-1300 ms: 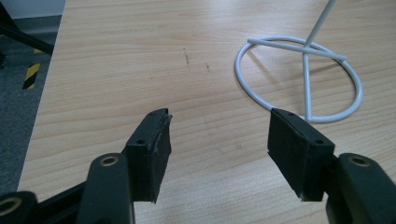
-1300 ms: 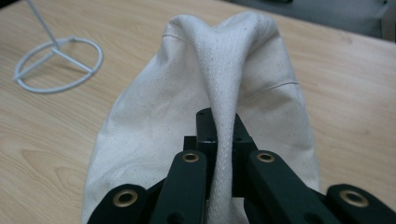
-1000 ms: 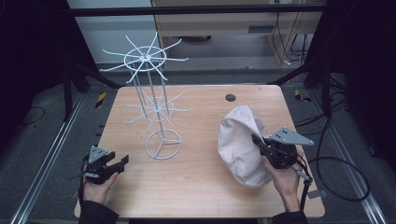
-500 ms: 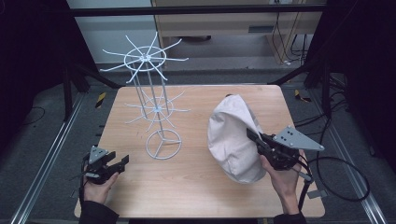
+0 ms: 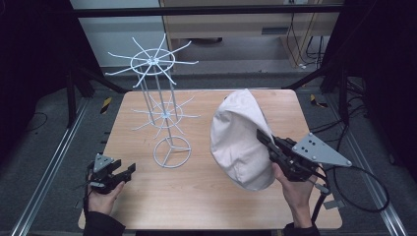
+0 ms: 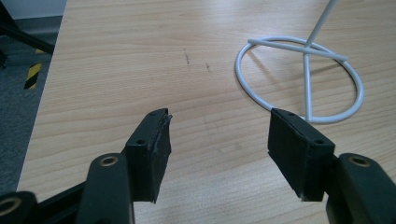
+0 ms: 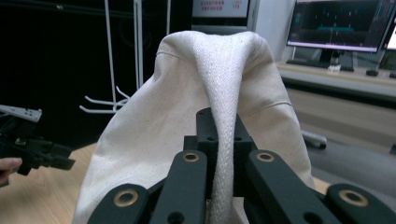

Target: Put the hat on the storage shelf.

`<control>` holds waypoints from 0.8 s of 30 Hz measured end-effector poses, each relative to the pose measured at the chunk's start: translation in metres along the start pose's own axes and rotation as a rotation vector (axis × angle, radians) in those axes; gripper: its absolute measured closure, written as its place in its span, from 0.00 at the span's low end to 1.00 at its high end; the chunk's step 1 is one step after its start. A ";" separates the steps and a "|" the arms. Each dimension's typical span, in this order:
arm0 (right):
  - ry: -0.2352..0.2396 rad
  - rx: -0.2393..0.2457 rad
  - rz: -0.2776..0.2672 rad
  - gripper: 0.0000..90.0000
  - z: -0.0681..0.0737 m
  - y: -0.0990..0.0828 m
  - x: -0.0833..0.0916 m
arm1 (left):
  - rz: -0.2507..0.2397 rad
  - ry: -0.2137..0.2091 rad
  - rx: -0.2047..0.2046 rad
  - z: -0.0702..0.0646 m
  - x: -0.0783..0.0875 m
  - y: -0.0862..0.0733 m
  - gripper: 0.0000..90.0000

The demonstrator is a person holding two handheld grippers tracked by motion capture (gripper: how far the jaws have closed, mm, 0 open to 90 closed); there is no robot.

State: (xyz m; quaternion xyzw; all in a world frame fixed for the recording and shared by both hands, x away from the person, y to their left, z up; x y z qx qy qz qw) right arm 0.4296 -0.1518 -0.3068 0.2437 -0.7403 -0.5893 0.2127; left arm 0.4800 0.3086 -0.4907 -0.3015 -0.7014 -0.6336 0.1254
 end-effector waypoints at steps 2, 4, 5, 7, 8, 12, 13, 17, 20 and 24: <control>-0.001 0.004 -0.022 0.98 0.002 0.005 0.000 | 0.001 0.003 0.002 0.001 0.000 0.000 0.43; 0.001 0.006 -0.049 0.98 0.004 0.011 0.000 | 0.001 0.002 0.003 0.001 0.000 0.000 0.43; 0.004 0.009 -0.064 0.98 0.006 0.015 -0.001 | 0.001 0.002 0.004 0.001 0.000 0.000 0.43; 0.009 0.018 -0.078 0.98 0.010 0.020 -0.002 | 0.000 0.002 0.003 0.001 0.000 0.000 0.43; 0.011 0.023 -0.086 0.98 0.012 0.023 -0.002 | 0.001 0.002 0.003 0.001 0.000 0.000 0.43; 0.026 0.023 -0.124 0.98 0.018 0.036 -0.005 | 0.001 0.002 0.007 0.001 0.000 0.000 0.43; 0.026 0.023 -0.132 0.98 0.019 0.038 -0.006 | 0.000 0.002 0.008 0.001 0.000 0.000 0.43; 0.042 0.028 -0.165 0.98 0.025 0.052 -0.011 | 0.003 0.001 0.008 0.002 0.000 -0.001 0.43; 0.042 0.037 -0.188 0.98 0.028 0.062 -0.015 | 0.002 0.000 0.007 0.002 0.001 -0.001 0.43; 0.037 0.046 -0.227 0.98 0.031 0.078 -0.018 | 0.002 0.000 0.006 0.002 0.001 -0.001 0.43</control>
Point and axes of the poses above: each handheld gripper's, and its own axes: x roughly backward along the jaws, y roughly out of its top, z roughly to its left, the point moved 5 cm from there along -x, roughly forward along the jaws, and after that the axes turned 9 degrees about x, right-handed, at the moved point
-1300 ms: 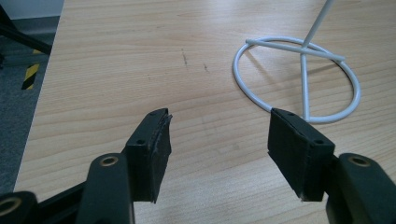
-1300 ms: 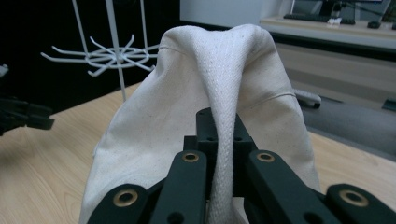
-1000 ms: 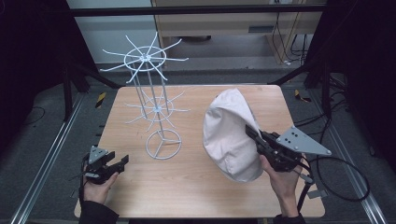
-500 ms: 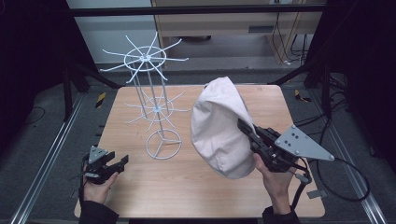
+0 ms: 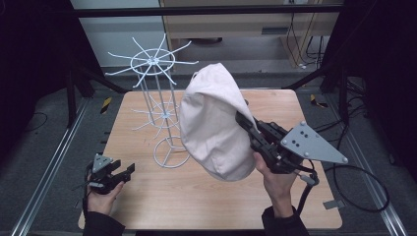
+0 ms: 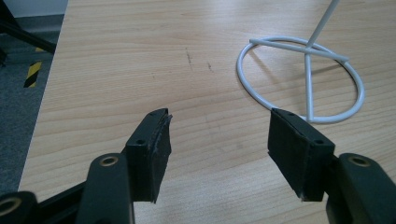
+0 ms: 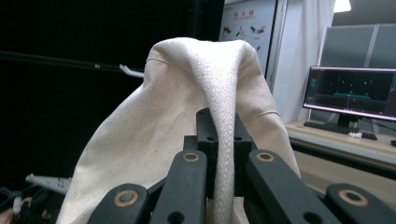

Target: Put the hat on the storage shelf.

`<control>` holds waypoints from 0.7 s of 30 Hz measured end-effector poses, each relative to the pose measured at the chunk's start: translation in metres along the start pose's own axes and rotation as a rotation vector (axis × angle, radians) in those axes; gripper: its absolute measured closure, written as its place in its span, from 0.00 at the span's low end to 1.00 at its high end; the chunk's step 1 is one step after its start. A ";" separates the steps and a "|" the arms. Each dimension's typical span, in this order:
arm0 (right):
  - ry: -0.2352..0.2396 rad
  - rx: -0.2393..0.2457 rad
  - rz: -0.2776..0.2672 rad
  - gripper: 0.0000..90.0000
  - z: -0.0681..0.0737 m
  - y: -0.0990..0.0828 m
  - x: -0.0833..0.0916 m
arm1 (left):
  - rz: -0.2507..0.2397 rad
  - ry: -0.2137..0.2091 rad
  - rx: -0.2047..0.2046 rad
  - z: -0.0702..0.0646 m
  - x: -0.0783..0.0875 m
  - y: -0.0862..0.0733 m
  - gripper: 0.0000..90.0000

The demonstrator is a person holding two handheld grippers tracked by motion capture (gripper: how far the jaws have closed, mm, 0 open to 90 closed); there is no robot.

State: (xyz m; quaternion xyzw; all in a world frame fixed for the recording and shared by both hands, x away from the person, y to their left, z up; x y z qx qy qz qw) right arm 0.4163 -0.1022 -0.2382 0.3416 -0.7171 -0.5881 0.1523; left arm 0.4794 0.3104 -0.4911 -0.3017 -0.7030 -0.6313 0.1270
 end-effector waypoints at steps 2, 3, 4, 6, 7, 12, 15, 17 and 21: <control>-0.006 0.006 -0.014 0.98 0.000 0.006 -0.003 | 0.001 0.001 0.000 0.000 0.000 0.000 0.43; -0.007 0.008 -0.020 0.98 0.000 0.009 -0.005 | 0.001 0.001 -0.001 0.000 0.000 0.000 0.43; -0.011 0.007 -0.027 0.98 0.000 0.011 -0.008 | 0.000 0.002 0.001 0.000 0.000 0.000 0.43; -0.010 -0.002 -0.042 0.98 0.000 0.016 -0.012 | -0.001 0.002 0.002 0.000 0.000 0.000 0.43; -0.010 -0.002 -0.047 0.98 0.001 0.017 -0.015 | -0.002 0.002 0.002 0.000 0.000 0.000 0.43; -0.001 -0.003 -0.054 0.98 0.004 0.024 -0.032 | 0.000 0.002 -0.001 0.001 0.000 0.000 0.43; 0.007 -0.004 -0.056 0.98 0.006 0.028 -0.042 | 0.001 0.000 0.002 0.001 0.000 0.000 0.43; 0.007 0.008 -0.044 0.98 0.008 0.029 -0.051 | -0.002 0.002 0.003 0.001 0.000 0.000 0.43; 0.015 0.015 -0.022 0.98 0.011 0.026 -0.064 | -0.004 0.000 0.005 0.002 0.000 0.001 0.43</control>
Point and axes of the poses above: each handheld gripper's, and its own axes: x roughly backward along the jaws, y roughly out of its top, z roughly to its left, the point moved 5 cm from there along -x, roughly forward along the jaws, and after that the axes turned 9 degrees about x, right-handed, at the moved point
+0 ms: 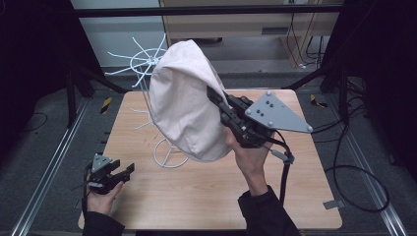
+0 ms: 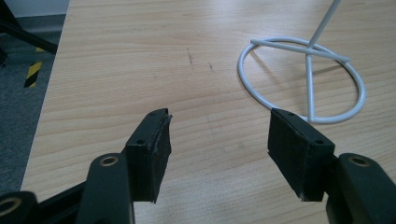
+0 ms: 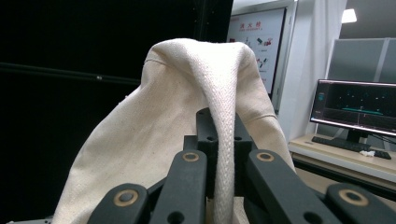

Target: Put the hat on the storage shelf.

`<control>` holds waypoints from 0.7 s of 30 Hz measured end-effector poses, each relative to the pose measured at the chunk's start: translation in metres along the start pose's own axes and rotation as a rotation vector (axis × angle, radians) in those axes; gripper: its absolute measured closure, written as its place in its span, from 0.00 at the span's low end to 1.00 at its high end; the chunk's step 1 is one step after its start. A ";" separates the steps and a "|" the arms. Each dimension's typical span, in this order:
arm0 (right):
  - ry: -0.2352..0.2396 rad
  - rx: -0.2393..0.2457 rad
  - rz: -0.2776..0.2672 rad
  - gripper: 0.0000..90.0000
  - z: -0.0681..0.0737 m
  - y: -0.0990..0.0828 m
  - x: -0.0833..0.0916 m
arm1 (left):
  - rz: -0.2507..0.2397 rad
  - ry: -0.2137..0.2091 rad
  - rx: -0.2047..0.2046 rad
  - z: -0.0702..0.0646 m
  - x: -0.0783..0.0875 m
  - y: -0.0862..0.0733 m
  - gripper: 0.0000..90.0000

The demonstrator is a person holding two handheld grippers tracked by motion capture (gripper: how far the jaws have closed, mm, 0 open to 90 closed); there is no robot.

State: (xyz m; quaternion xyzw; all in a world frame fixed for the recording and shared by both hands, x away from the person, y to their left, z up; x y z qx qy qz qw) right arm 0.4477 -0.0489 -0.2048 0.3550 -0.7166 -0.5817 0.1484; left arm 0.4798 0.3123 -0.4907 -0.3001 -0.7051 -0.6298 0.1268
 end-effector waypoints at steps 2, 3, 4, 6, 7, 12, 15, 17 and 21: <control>0.004 0.004 0.007 0.98 0.002 -0.002 -0.004 | 0.002 0.002 -0.003 0.000 0.000 0.000 0.43; 0.007 0.005 0.015 0.98 0.003 -0.005 -0.006 | 0.001 0.002 -0.003 0.000 0.000 0.000 0.43; 0.009 0.004 0.020 0.98 0.004 -0.007 -0.007 | 0.001 0.002 -0.002 0.000 0.000 0.000 0.43; 0.011 0.004 0.029 0.98 0.006 -0.012 -0.008 | 0.001 0.002 -0.002 0.000 0.000 0.000 0.43; 0.013 0.006 0.035 0.98 0.007 -0.014 -0.009 | 0.001 0.003 -0.001 0.000 0.000 0.000 0.43; 0.013 0.015 0.051 0.98 0.010 -0.027 -0.007 | 0.004 0.004 -0.001 0.000 0.000 0.000 0.43; 0.014 0.014 0.054 0.98 0.011 -0.034 -0.005 | 0.004 0.004 -0.001 0.000 0.000 0.000 0.43; 0.018 0.021 0.062 0.98 0.013 -0.038 -0.004 | 0.007 0.004 -0.003 0.000 -0.001 -0.001 0.43; 0.026 0.018 0.076 0.97 0.016 -0.046 -0.002 | 0.009 0.005 -0.005 0.000 0.000 -0.001 0.43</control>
Point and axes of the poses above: each handheld gripper's, and its own axes: x roughly backward along the jaws, y roughly out of its top, z roughly to its left, the point moved 5 cm from there along -x, roughly forward along the jaws, and after that the axes turned 9 degrees about x, right-handed, at the moved point
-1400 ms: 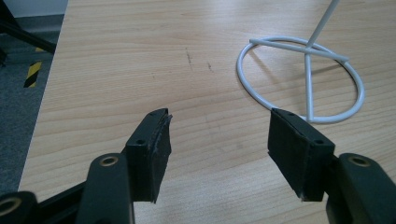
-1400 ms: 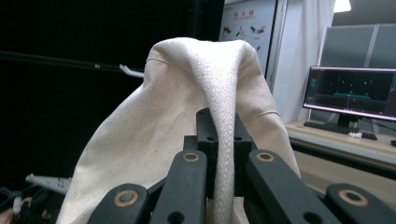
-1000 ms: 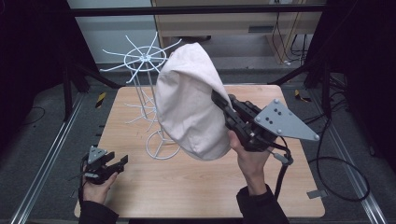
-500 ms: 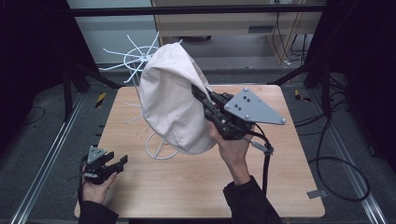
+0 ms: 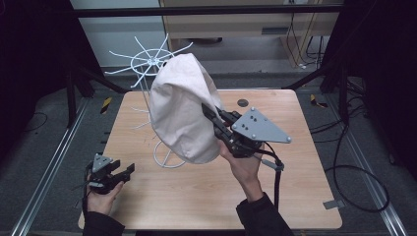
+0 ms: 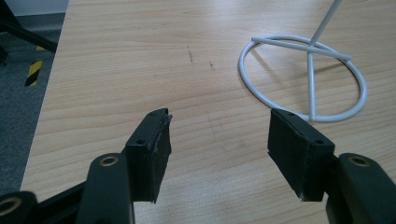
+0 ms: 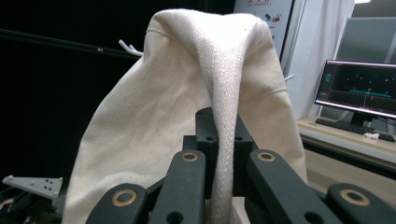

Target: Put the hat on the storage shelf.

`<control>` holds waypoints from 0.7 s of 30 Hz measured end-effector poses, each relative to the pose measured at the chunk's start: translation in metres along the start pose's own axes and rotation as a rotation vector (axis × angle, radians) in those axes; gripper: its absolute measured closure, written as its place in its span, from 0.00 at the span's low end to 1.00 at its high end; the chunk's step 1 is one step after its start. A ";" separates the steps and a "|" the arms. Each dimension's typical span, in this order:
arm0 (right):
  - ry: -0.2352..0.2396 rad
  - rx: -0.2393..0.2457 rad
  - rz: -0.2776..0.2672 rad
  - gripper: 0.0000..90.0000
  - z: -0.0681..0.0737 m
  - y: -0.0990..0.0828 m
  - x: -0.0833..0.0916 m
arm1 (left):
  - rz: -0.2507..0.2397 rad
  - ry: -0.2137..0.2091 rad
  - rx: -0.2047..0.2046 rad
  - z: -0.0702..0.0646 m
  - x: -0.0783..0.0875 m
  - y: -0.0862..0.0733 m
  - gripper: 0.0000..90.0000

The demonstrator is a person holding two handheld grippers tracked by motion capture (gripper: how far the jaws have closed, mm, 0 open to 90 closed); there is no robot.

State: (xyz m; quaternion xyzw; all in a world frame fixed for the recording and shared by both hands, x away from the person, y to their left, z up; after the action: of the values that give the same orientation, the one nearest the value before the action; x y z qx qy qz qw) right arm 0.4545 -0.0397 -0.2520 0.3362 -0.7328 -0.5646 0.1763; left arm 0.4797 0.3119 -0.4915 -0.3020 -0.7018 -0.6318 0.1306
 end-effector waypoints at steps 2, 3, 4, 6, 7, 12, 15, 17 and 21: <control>0.008 -0.008 0.010 0.97 0.001 -0.004 0.000 | 0.000 -0.001 0.001 0.000 0.000 0.000 0.43; 0.011 -0.012 0.017 0.97 0.001 -0.006 0.001 | 0.002 -0.001 -0.001 0.000 0.000 0.000 0.43; 0.016 -0.015 0.025 0.97 0.002 -0.008 0.000 | 0.002 -0.001 -0.001 0.000 0.000 0.000 0.43; 0.020 -0.015 0.039 0.97 0.003 -0.012 0.000 | 0.002 -0.001 -0.001 0.000 0.000 0.000 0.43; 0.022 -0.020 0.045 0.96 0.003 -0.015 -0.001 | 0.001 -0.001 -0.001 0.000 0.000 0.000 0.43; 0.036 -0.035 0.084 0.95 0.005 -0.025 -0.005 | 0.004 0.001 -0.001 0.000 -0.001 0.000 0.43; 0.042 -0.038 0.113 0.95 0.006 -0.031 -0.009 | 0.005 0.001 -0.001 0.000 -0.001 -0.001 0.43; 0.044 -0.045 0.126 0.94 0.007 -0.034 -0.012 | 0.005 0.002 -0.001 0.000 -0.001 -0.001 0.43; 0.047 -0.051 0.149 0.94 0.009 -0.038 -0.018 | 0.007 0.002 -0.001 0.000 -0.001 -0.001 0.43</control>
State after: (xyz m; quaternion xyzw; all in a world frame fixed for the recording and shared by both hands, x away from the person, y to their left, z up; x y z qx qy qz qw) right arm 0.4728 -0.0264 -0.2883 0.2893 -0.7367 -0.5607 0.2434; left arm 0.4801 0.3117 -0.4925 -0.3037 -0.7003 -0.6321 0.1334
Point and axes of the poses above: each handheld gripper's, and its own axes: x roughly backward along the jaws, y roughly out of its top, z roughly to its left, the point moved 5 cm from there along -x, roughly forward along the jaws, and after that the axes turned 9 degrees about x, right-handed, at the moved point
